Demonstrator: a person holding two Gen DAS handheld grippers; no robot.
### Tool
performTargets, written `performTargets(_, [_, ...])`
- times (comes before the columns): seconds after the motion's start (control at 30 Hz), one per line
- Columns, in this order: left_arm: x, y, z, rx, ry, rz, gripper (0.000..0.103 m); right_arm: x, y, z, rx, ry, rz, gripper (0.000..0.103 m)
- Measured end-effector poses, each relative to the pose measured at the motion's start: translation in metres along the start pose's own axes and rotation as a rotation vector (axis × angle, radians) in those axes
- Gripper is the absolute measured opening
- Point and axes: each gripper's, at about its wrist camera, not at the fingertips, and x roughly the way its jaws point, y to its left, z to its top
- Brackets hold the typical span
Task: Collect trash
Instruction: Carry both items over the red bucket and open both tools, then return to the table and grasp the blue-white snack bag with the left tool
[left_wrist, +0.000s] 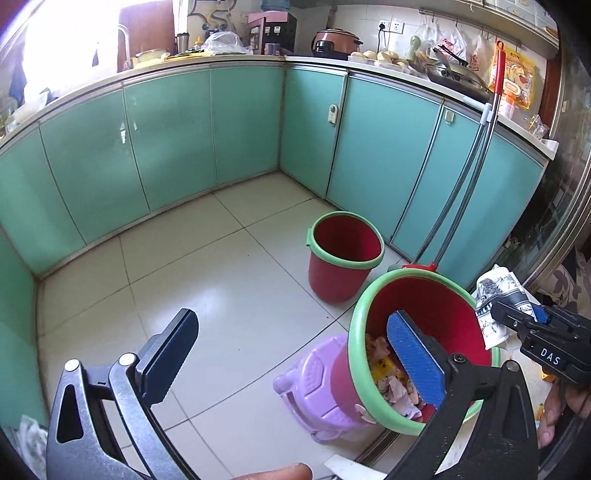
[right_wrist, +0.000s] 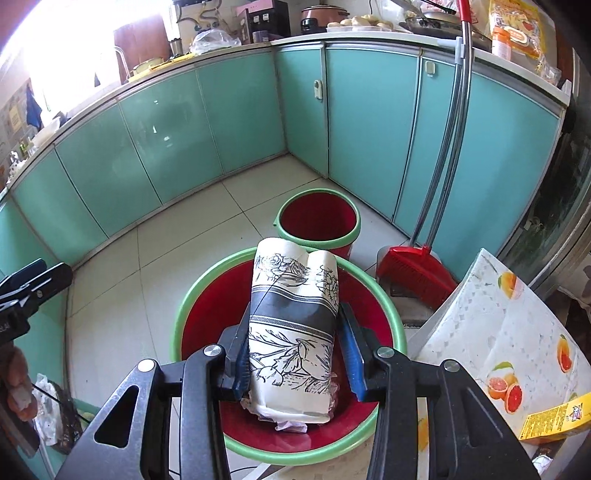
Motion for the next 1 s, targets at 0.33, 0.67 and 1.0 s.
performTargets(0.33, [-0.003, 0.000, -0.002, -0.009, 0.000, 0.000, 0.102, -0.001, 0.003, -0.005, -0.005, -0.013, -0.003, 0.071])
performTargets(0.67, [-0.013, -0.043, -0.004, 0.085, -0.002, -0.092, 0.103, -0.072, -0.012, -0.022, -0.001, -0.087, -0.063, 0.078])
performTargets(1.0, [-0.045, -0.131, -0.024, 0.246, 0.004, -0.228, 0.103, -0.166, -0.070, -0.083, 0.113, -0.143, -0.197, 0.080])
